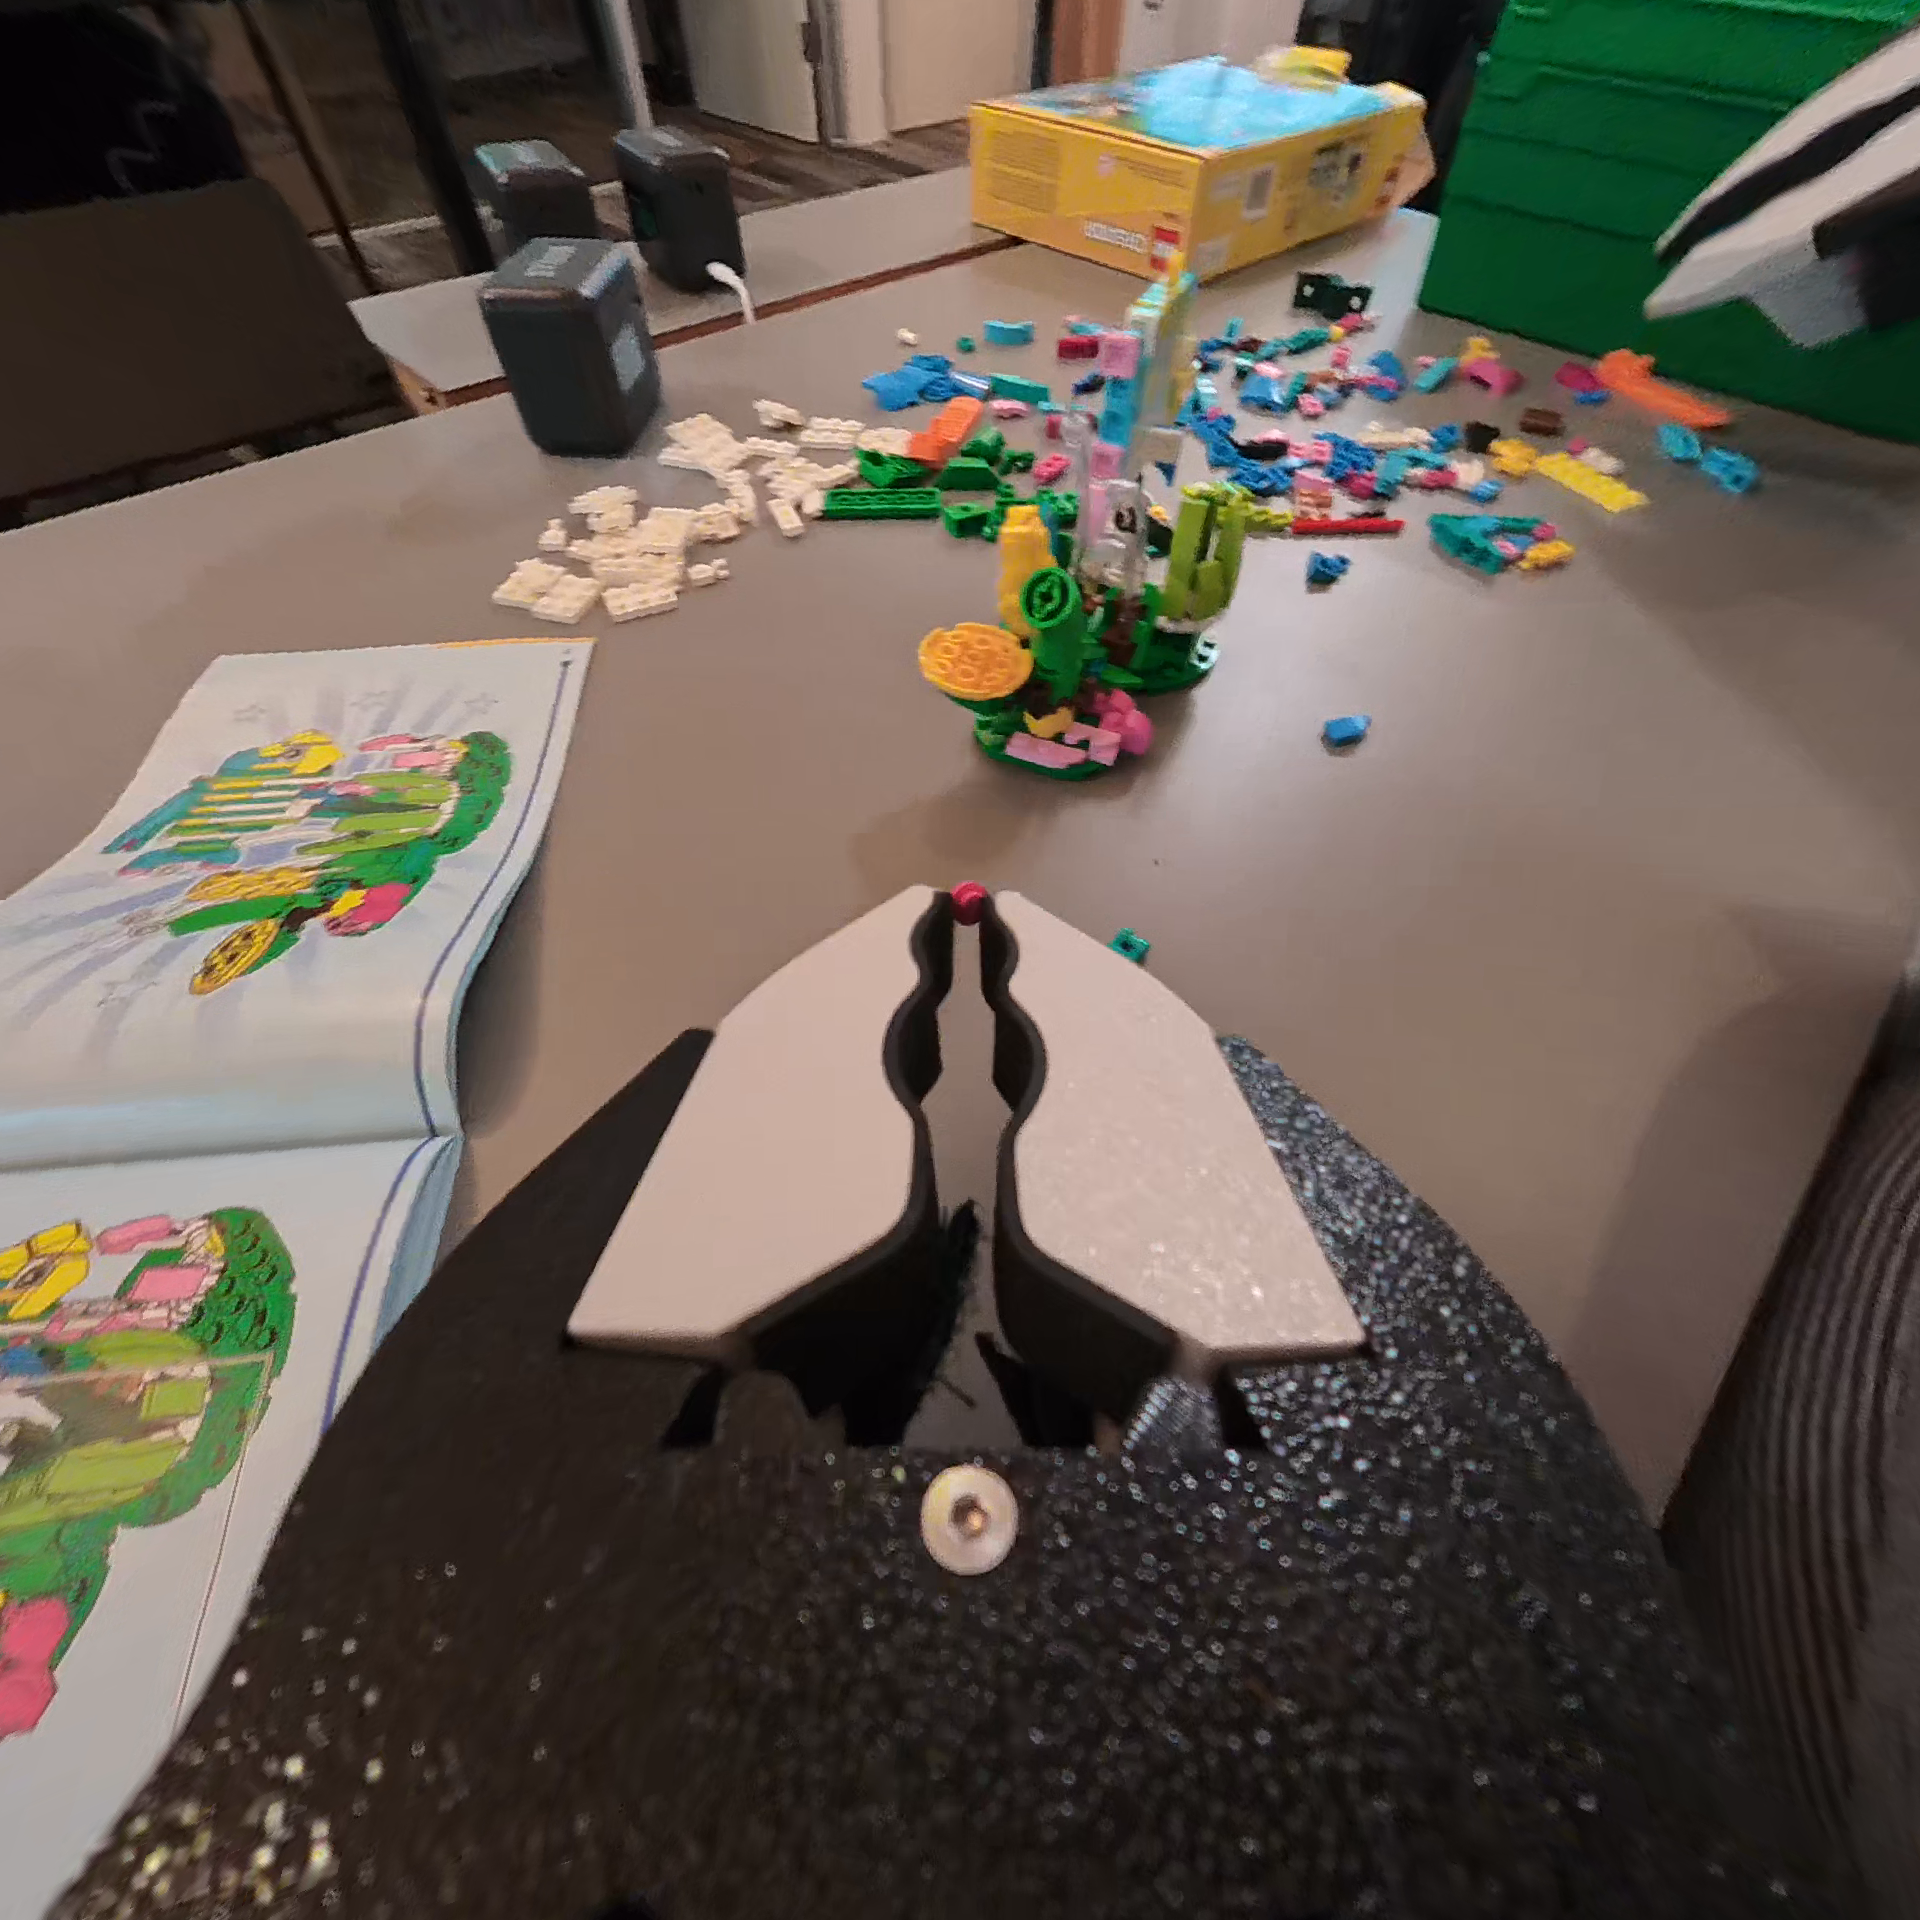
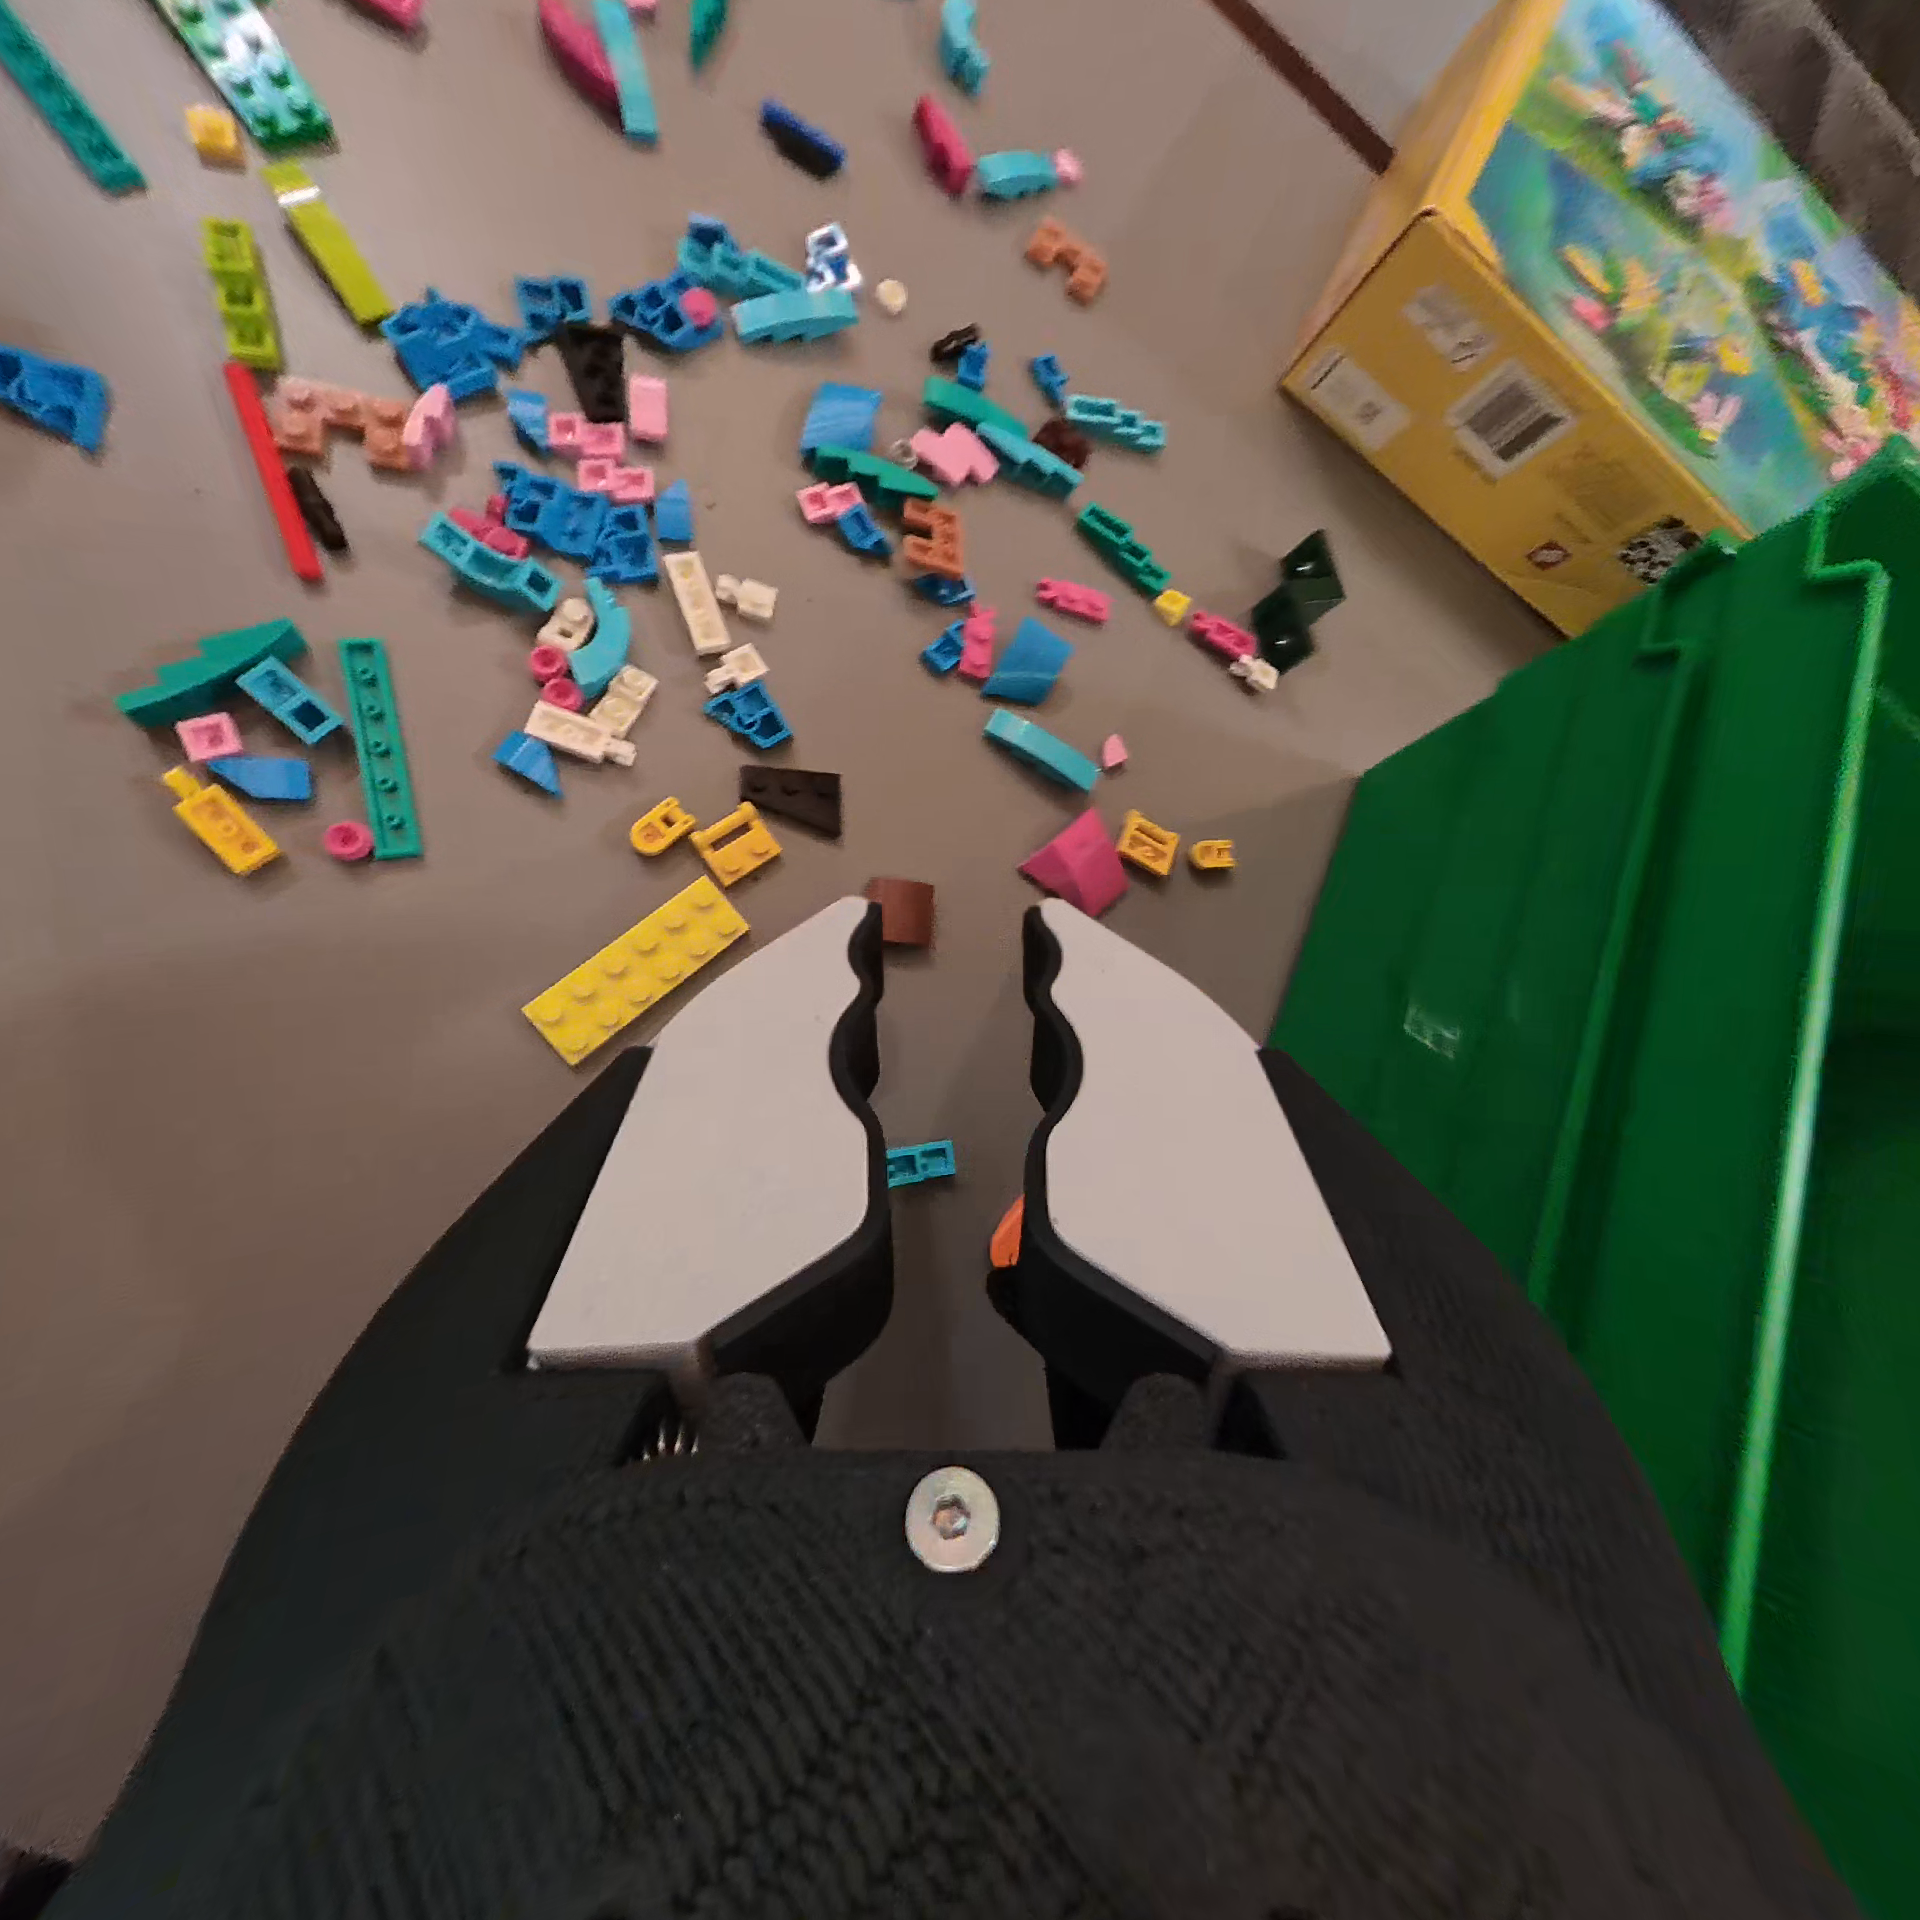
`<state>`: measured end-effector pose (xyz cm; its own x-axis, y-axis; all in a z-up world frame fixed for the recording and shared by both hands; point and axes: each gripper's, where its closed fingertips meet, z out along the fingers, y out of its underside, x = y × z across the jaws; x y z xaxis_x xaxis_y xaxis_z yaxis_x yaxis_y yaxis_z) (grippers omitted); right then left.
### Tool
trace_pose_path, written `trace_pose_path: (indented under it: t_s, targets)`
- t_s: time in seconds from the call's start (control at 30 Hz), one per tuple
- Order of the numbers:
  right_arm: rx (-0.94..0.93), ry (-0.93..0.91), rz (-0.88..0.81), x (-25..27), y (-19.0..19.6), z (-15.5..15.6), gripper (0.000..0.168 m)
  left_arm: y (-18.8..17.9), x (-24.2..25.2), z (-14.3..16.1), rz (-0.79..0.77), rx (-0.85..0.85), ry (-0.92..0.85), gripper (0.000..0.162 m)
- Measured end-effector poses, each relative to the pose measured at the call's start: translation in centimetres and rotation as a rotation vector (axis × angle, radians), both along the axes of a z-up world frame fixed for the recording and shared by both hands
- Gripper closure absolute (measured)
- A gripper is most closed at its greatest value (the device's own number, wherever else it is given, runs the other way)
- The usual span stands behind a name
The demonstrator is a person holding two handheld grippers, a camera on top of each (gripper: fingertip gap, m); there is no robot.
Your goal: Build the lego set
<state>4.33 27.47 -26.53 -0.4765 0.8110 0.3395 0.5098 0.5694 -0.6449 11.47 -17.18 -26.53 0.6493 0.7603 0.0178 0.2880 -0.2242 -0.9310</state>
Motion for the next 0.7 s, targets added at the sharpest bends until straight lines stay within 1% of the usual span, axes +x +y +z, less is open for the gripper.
trace_pose_path:
  t_s: [0.1, 0.27, 0.7]
  targets:
    - [0.012, 0.012, -0.031, -0.1, 0.8, 0.0, 0.144, -0.8, -0.6, 0.1, 0.058, 0.012, 0.005, 0.157]
    - [0.048, -0.003, -0.056, -0.1, 1.7, -0.7, 0.145, -1.4, -1.0, -0.1, 0.099, 0.007, -0.008, 0.157]
    - [0.062, -0.009, -0.114, 0.3, 3.2, -1.0, 0.147, -1.1, -1.1, -1.1, 0.09, 0.038, -0.057, 0.158]
